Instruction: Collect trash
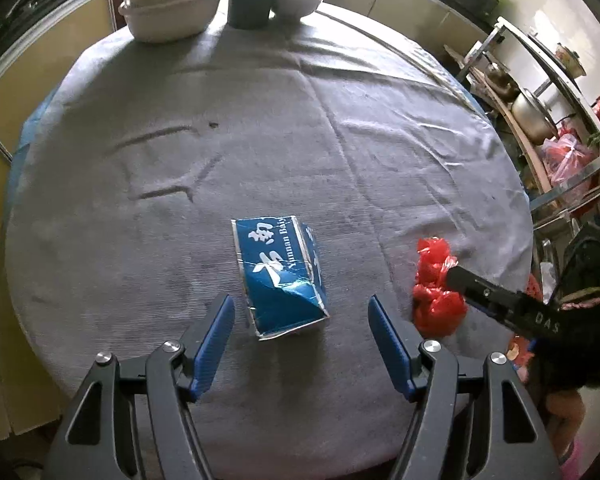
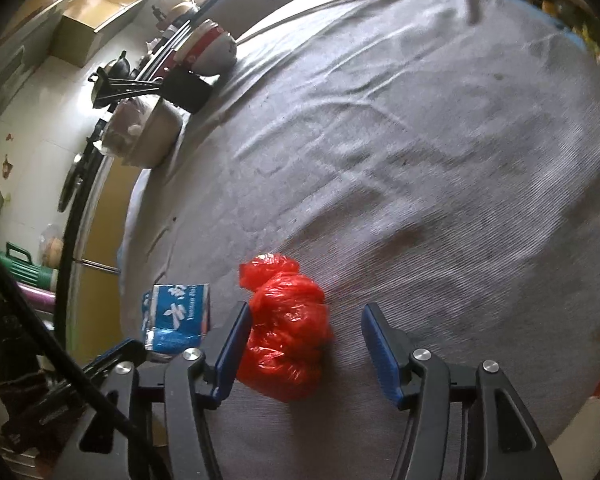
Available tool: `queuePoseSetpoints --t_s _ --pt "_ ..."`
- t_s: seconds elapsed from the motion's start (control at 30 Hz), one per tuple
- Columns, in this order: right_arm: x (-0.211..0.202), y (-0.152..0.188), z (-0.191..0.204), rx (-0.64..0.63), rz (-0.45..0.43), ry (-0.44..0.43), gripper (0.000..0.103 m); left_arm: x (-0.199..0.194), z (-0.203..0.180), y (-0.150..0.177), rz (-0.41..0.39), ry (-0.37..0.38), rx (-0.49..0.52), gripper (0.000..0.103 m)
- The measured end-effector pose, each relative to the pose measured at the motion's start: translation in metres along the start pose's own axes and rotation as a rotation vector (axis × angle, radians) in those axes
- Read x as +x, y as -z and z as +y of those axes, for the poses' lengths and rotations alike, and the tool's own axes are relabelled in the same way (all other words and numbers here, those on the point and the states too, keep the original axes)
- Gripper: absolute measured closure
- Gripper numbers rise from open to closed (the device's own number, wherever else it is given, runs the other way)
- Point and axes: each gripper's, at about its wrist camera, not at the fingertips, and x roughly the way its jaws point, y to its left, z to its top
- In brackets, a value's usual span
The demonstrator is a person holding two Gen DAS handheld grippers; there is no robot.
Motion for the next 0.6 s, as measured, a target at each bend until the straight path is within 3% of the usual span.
queuePoseSetpoints --t_s 0.2,0.27,0.3,0.4,0.6 --pt "0.009 0.010 0.012 -0.046 0.051 -0.021 0.042 0.010 0.007 0.003 0.015 -0.007 -0.034 0.033" --pt "0.012 0.012 0.015 -0.058 0.060 -0.026 0.042 0.010 0.011 0.003 0.006 -0.009 -0.048 0.040" --pt "0.012 0.014 0.016 -0.065 0.053 -0.026 0.042 0.011 0.013 0.003 0.008 -0.011 -0.055 0.052" --pt "0.014 0.015 0.016 -0.069 0.068 -0.069 0.057 0.010 0.018 0.003 0.003 0.005 -0.070 0.053" --pt "0.002 0.020 0.019 -0.118 0.031 -0.062 0.060 0.003 0.010 0.005 -0.025 -0.028 -0.045 0.054"
